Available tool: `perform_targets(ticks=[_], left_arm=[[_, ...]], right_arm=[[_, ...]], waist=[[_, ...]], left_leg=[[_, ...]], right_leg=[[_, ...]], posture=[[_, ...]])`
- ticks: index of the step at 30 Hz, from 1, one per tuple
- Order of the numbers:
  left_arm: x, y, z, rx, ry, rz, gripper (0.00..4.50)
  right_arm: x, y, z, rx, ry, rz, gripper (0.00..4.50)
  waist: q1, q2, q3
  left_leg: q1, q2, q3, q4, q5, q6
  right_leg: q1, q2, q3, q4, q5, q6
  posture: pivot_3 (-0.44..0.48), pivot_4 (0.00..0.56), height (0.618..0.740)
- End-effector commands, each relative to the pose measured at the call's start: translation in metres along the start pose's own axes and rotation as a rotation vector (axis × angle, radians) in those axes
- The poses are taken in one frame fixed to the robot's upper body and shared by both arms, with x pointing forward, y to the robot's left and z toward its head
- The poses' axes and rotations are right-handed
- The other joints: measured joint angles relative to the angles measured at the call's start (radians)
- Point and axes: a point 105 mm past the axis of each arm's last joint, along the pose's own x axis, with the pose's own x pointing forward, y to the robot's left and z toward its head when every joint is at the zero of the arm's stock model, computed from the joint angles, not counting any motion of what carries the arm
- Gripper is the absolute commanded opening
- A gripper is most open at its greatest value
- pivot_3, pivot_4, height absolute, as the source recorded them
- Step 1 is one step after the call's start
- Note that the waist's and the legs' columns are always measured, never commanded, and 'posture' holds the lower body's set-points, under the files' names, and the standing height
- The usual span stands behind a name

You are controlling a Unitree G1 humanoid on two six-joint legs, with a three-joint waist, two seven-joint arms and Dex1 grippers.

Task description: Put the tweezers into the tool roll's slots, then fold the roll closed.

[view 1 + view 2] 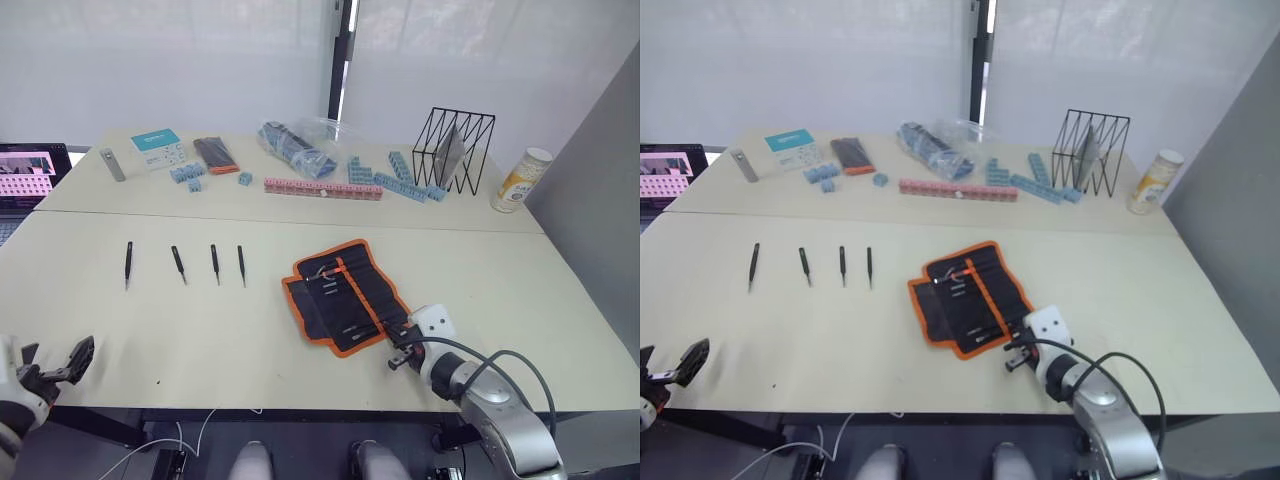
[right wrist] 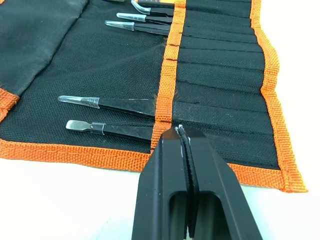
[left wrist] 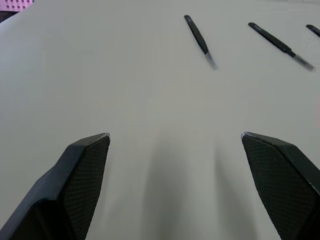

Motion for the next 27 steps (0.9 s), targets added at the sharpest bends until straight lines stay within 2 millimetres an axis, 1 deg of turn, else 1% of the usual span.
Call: perform_targets(ticks=[1, 6, 9, 12, 17, 20, 25, 27], left_arm=[[0.020, -0.013, 0.006, 0.024, -0.003, -0.017, 4.47], [0.059, -0.016, -0.002, 0.030, 0.031, 0.053, 4.47], [0.085, -0.022, -0.005, 0.044, 0.058, 0.071, 4.47], [0.106, -0.027, -0.004, 0.044, 0.065, 0.069, 4.47], [0.140, -0.035, -0.005, 0.048, 0.089, 0.069, 4.47], [0.154, -0.037, -0.006, 0.040, 0.106, 0.079, 4.47], [0.166, -0.045, -0.011, 0.009, 0.129, 0.060, 4.47], [0.167, -0.048, -0.014, -0.001, 0.133, 0.047, 3.91]], right_arm=[[-0.001, 0.003, -0.017, 0.026, 0.068, 0.005, 0.00], [0.000, 0.004, -0.014, 0.026, 0.061, 0.002, 0.00], [0.000, 0.003, -0.012, 0.026, 0.057, -0.003, 0.00], [0.002, 0.002, -0.010, 0.024, 0.052, -0.007, 0.00], [0.004, 0.001, -0.006, 0.024, 0.042, -0.016, 0.00], [0.006, 0.001, -0.005, 0.023, 0.041, -0.014, 0.00], [0.009, 0.003, -0.001, 0.020, 0.034, -0.008, 0.00], [0.009, 0.004, 0.000, 0.020, 0.032, -0.007, 0.00]], waist=[[0.003, 0.000, 0.000], [0.008, -0.001, -0.001], [0.011, -0.002, -0.001], [0.015, -0.004, -0.003], [0.025, 0.004, -0.006], [0.027, 0.006, -0.007], [0.028, 0.009, -0.009], [0.029, 0.010, -0.009]], left_leg=[[0.000, 0.000, 0.000, 0.000, 0.000, 0.000], [0.001, 0.001, 0.000, 0.000, 0.000, 0.000], [0.000, 0.001, 0.000, 0.000, 0.000, 0.000], [0.002, 0.000, 0.000, 0.000, 0.000, 0.000], [0.008, 0.001, 0.000, -0.001, 0.000, 0.000], [0.010, 0.000, 0.000, 0.000, 0.000, 0.000], [0.011, 0.000, 0.000, 0.000, 0.000, 0.000], [0.012, 0.000, 0.000, 0.000, 0.000, 0.000]], right_leg=[[0.000, 0.000, 0.000, 0.000, 0.000, 0.000], [0.001, 0.002, 0.000, 0.001, 0.001, 0.000], [0.002, 0.002, 0.000, 0.003, 0.004, 0.001], [0.001, 0.002, 0.000, 0.012, 0.004, 0.001], [0.001, 0.002, 0.000, 0.015, 0.004, 0.001], [0.002, 0.002, -0.001, 0.014, 0.004, 0.001], [0.003, 0.002, -0.001, 0.015, 0.004, 0.001], [0.003, 0.002, -0.001, 0.016, 0.004, 0.001]], posture=[[0.000, 0.150, 0.721], [0.000, 0.150, 0.721], [0.000, 0.150, 0.721], [0.000, 0.150, 0.721], [0.000, 0.150, 0.721], [0.000, 0.150, 0.721], [0.000, 0.150, 0.721], [0.000, 0.150, 0.721]])
